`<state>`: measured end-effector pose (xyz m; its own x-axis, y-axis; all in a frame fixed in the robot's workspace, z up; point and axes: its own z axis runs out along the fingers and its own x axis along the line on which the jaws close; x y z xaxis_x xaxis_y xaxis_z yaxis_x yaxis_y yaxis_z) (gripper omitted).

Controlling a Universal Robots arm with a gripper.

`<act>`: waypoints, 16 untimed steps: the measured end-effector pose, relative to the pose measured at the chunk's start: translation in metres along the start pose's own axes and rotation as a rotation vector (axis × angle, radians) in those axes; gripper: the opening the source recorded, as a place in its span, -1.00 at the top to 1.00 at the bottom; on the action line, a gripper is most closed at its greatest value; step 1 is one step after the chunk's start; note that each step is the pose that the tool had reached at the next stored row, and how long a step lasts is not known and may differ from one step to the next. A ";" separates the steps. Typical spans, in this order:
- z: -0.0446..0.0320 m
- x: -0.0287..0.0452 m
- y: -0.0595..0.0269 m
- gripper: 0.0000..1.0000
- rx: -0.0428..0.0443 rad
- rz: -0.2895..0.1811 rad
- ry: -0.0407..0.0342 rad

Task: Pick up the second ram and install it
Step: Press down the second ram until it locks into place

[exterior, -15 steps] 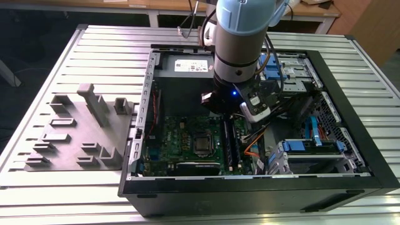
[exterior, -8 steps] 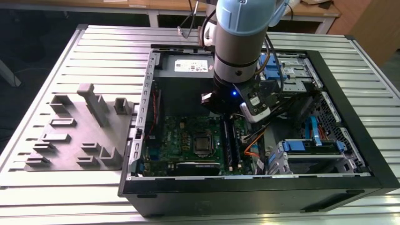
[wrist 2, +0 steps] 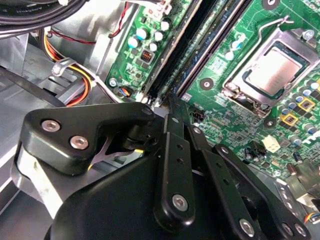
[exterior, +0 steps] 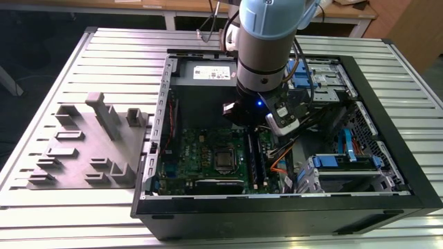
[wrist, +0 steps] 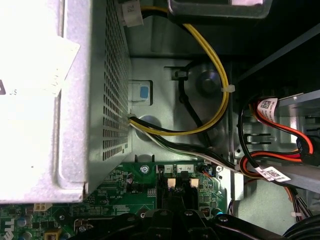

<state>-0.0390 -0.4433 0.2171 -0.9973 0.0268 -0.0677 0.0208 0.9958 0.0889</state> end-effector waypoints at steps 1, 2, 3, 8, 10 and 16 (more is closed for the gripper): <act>-0.0005 0.0000 0.0001 0.86 -0.0003 0.000 -0.0002; -0.0007 -0.0001 0.0001 0.86 -0.0006 0.000 -0.0003; -0.0009 -0.0001 0.0002 0.86 -0.0007 0.000 -0.0003; -0.0029 -0.0002 0.0003 0.86 -0.0004 0.000 -0.0002; -0.0048 -0.0003 0.0004 0.86 0.0003 0.000 0.0001; -0.0161 -0.0011 0.0015 0.86 0.0001 0.000 0.0001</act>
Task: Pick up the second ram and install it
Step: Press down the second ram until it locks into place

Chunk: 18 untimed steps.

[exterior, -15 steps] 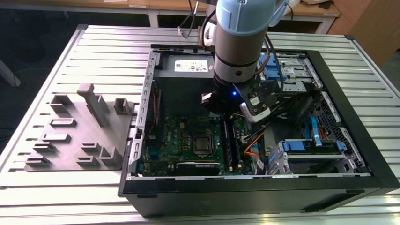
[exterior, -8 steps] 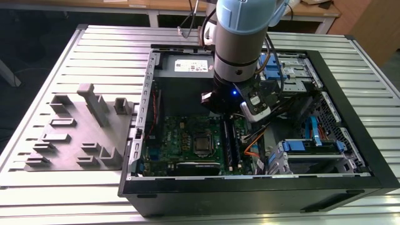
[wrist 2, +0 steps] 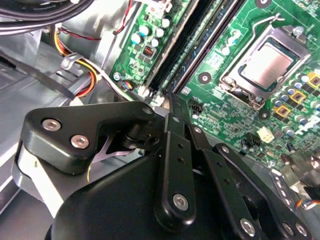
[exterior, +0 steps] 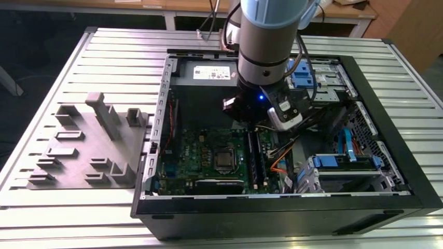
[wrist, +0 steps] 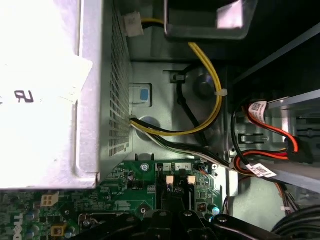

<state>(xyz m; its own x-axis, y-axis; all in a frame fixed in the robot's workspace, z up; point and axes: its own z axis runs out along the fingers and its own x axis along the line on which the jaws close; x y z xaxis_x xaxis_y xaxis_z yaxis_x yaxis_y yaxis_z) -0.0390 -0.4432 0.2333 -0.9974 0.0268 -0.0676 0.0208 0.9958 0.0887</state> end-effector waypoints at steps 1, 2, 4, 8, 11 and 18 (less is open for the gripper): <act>-0.0018 -0.0001 0.0002 0.86 -0.0001 0.000 -0.0001; -0.0036 -0.0003 0.0003 0.86 -0.0001 0.000 0.0000; -0.0046 -0.0004 0.0004 0.86 -0.0003 0.000 -0.0001; -0.0048 -0.0004 -0.0001 0.86 0.0075 0.000 -0.0001; -0.0050 -0.0004 -0.0022 0.86 0.0140 0.000 -0.0004; -0.0059 -0.0007 -0.0131 0.86 0.0200 0.001 -0.0007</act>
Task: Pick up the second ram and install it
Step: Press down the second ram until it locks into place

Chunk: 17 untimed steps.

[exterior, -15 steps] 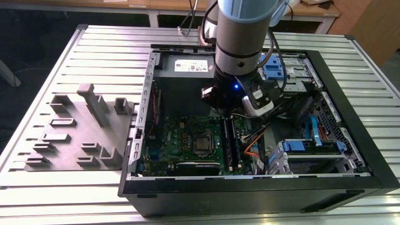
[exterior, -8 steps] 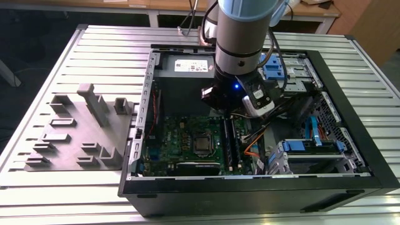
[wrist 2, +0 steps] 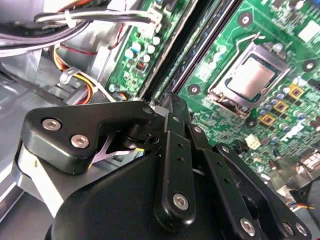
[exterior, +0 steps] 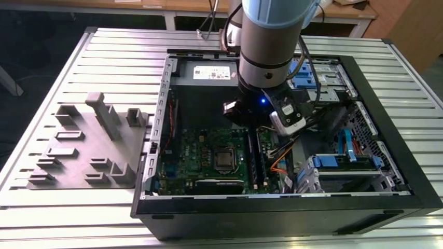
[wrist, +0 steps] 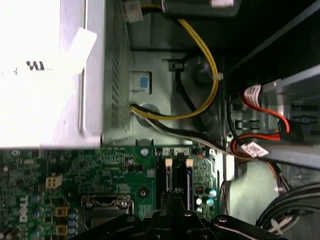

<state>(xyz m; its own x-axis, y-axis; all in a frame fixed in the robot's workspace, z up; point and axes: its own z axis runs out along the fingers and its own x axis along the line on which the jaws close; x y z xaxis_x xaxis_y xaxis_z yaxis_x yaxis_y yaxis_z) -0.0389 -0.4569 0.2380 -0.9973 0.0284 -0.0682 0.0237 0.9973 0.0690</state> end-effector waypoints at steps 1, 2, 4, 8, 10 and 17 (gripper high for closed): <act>-0.0001 0.0000 -0.0020 0.86 0.0003 0.000 0.0000; -0.0003 -0.0001 -0.0039 0.86 0.0006 0.001 0.0000; -0.0005 -0.0002 -0.0070 0.86 0.0012 0.001 -0.0001; -0.0009 -0.0004 -0.0137 0.86 0.0019 0.002 -0.0001; -0.0011 -0.0005 -0.0172 0.86 0.0025 0.002 -0.0003; -0.0018 -0.0007 -0.0261 0.86 0.0213 0.006 -0.0009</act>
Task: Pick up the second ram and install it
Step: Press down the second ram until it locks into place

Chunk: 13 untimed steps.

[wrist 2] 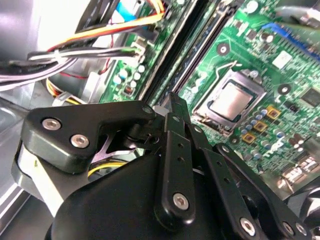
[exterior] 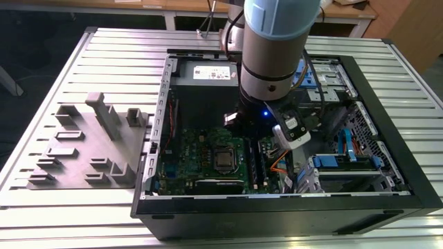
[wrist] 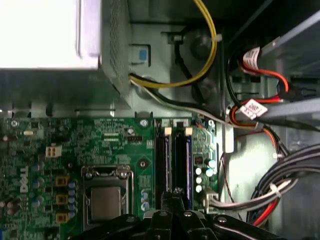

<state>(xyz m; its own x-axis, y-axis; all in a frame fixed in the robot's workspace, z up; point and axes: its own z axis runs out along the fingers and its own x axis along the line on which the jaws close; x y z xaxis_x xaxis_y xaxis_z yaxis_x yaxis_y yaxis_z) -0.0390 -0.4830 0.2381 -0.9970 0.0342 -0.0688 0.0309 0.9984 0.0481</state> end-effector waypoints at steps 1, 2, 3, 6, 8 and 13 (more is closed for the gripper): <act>0.0000 -0.0001 -0.0016 0.86 0.0009 0.000 -0.0001; -0.0001 -0.0001 -0.0036 0.86 0.0018 0.001 -0.0002; -0.0002 -0.0002 -0.0055 0.86 0.0026 0.001 -0.0002; -0.0005 -0.0004 -0.0116 0.86 0.0041 0.002 -0.0003; -0.0007 -0.0005 -0.0160 0.86 0.0043 0.003 -0.0003; -0.0009 -0.0008 -0.0248 0.86 0.0048 0.004 -0.0004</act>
<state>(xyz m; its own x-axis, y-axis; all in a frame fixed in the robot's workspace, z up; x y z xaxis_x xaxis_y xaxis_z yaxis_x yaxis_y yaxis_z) -0.0390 -0.5079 0.2378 -0.9969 0.0383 -0.0690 0.0354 0.9984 0.0436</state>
